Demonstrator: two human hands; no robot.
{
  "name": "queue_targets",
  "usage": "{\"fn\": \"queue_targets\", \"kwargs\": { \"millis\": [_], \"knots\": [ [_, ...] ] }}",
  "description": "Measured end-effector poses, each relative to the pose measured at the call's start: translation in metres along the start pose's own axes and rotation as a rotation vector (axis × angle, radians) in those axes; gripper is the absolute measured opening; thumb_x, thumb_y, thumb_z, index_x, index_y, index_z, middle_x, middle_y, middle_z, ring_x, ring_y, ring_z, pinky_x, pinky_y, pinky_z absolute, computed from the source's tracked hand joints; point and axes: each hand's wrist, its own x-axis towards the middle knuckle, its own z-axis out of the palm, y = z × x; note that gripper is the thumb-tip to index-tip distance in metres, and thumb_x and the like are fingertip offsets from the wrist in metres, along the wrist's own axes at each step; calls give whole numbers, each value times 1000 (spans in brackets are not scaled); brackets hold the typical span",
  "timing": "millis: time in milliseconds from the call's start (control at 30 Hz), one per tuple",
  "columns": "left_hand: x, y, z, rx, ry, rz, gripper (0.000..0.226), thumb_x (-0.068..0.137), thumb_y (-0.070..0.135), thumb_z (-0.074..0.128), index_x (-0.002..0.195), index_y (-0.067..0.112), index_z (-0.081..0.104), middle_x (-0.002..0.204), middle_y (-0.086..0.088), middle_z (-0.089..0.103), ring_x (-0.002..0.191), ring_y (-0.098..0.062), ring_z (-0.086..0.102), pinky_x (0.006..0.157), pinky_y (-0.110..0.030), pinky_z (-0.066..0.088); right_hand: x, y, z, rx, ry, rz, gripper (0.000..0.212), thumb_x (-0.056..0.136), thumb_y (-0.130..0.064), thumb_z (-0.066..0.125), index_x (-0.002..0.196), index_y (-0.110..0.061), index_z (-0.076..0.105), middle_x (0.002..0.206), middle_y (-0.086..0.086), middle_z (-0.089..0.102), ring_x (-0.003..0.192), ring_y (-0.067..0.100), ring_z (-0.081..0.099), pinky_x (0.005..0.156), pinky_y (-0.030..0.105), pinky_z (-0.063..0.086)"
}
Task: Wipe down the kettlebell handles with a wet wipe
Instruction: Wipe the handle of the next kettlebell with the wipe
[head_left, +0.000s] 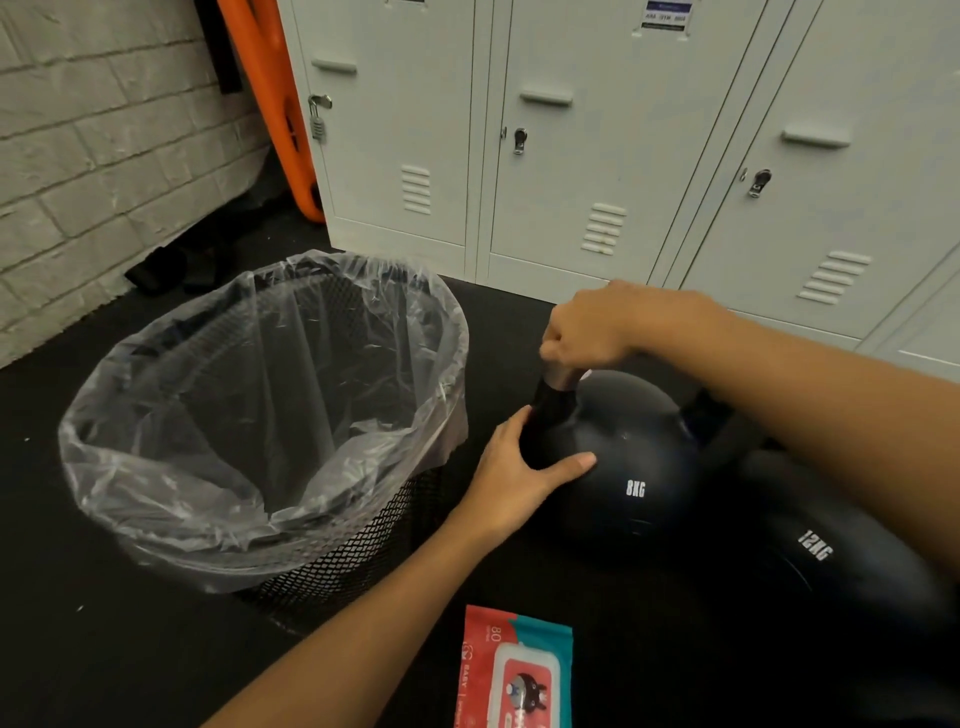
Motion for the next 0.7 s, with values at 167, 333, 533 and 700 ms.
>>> {"fn": "queue_targets", "kwargs": {
  "millis": [167, 333, 533, 700],
  "knots": [
    [-6, -3, 8, 123, -49, 36, 121, 54, 67, 78, 151, 32, 14, 155, 5, 25, 141, -12, 26, 115, -44, 30, 3, -26, 25, -296, 65, -92, 26, 102, -33, 39, 109, -21, 62, 117, 4, 64, 113, 24, 57, 101, 40, 29],
    [-5, -10, 8, 140, -100, 43, 121, 70, 46, 80, 153, 30, -7, 161, 6, 4, 146, -16, 11, 119, -41, 18, -4, -5, 14, -208, 38, -142, 34, 102, -36, 35, 127, -35, 59, 127, -8, 62, 118, 18, 54, 106, 45, 28],
    [-4, -12, 9, 118, -131, 38, 120, 74, 44, 78, 151, 32, -13, 161, 9, -3, 146, -15, 7, 120, -42, 16, 0, -6, 4, -125, -32, -127, 32, 100, -34, 41, 124, -32, 62, 125, -5, 63, 116, 22, 55, 104, 42, 34],
    [-5, -11, 9, 109, -115, 68, 121, 71, 46, 79, 153, 29, -9, 161, 9, 3, 146, -13, 13, 119, -40, 20, 2, -33, 32, -480, 68, -182, 23, 101, -31, 43, 113, -24, 62, 111, -1, 65, 111, 20, 57, 102, 42, 26]
  ]
}}
